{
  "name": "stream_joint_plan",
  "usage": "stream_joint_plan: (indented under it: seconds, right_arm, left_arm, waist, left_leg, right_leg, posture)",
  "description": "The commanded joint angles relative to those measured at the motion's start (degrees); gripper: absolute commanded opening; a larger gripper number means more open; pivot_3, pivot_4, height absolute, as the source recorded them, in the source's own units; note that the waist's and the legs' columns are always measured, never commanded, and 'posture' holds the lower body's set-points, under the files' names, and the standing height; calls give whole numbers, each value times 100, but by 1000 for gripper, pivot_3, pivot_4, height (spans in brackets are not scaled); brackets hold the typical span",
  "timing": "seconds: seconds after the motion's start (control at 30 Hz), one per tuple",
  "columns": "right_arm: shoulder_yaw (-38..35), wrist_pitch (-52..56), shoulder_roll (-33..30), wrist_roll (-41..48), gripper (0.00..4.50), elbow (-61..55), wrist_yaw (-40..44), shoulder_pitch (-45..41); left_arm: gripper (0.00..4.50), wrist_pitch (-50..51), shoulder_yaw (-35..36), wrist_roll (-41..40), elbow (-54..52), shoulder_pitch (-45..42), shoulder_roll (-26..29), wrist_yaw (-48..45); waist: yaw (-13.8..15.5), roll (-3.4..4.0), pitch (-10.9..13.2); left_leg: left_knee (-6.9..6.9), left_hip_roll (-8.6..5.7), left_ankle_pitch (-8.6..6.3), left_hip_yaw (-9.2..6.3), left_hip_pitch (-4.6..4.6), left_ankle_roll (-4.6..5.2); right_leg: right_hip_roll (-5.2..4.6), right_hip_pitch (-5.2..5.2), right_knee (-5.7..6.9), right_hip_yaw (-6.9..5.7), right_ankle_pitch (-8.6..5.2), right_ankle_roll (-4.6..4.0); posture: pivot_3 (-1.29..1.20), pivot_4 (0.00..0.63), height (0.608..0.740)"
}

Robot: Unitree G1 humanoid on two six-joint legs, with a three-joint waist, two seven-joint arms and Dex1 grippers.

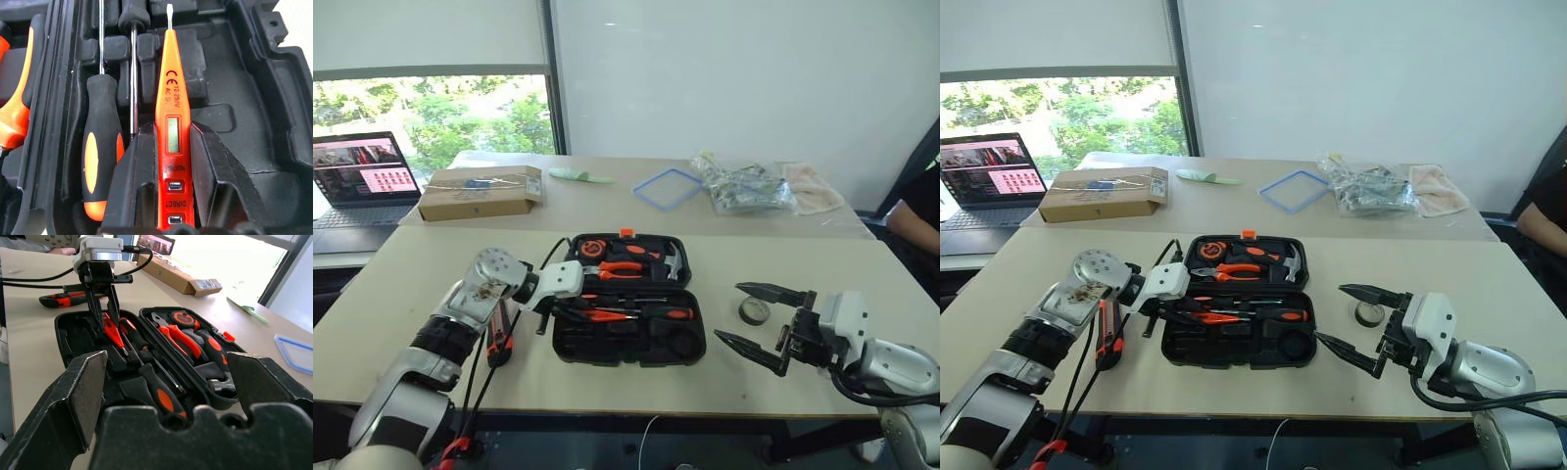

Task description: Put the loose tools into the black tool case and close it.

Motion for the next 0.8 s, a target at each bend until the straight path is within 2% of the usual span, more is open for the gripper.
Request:
stream_joint_plan:
  seconds: [0.03, 0.23, 0.43, 0.73, 0.8]
  right_arm:
    - [-101, -9, 8, 106, 4500, -276, -92, 46]
    - [-40, -24, 22, 88, 4500, -226, -117, -16]
    - [16, -51, 55, 61, 4500, -194, -132, -81]
    - [42, -49, 46, 79, 4500, -226, -123, -60]
    - [45, -44, 43, 80, 4500, -224, -119, -61]
  left_arm:
    - [475, 5, -97, 239, 67, -60, 36, -53]
    - [475, 516, -323, 655, -183, -87, 138, -110]
    - [475, 1218, -396, 884, -397, -104, -35, 263]
    - [475, 1474, -436, 920, -788, 12, 8, 238]
    - [1496, 1339, -287, 809, -808, -24, -66, 377]
  waist:
    - [0, 0, 0]
    - [-44, 0, 0]
    - [-34, 1, -1]
    - [-37, 1, -1]
    - [-32, 1, -1]
  left_leg:
    - [9, 1, -3, -1, 0, 4]
    - [13, 2, -4, 0, 8, 6]
    - [14, 2, -3, -1, 11, 6]
    - [14, 2, -4, -1, 15, 6]
    - [13, 2, -4, -1, 14, 6]
  right_leg:
    - [0, 1, 1, 0, -1, 1]
    - [2, 4, 9, 5, -1, 0]
    - [2, 6, 10, 7, -1, 0]
    - [2, 8, 11, 10, -1, 0]
    - [2, 8, 11, 10, -1, 0]
  posture:
    - [0, 150, 740]
    - [0, 150, 740]
    - [0, 150, 740]
    - [0, 150, 740]
    - [0, 150, 740]
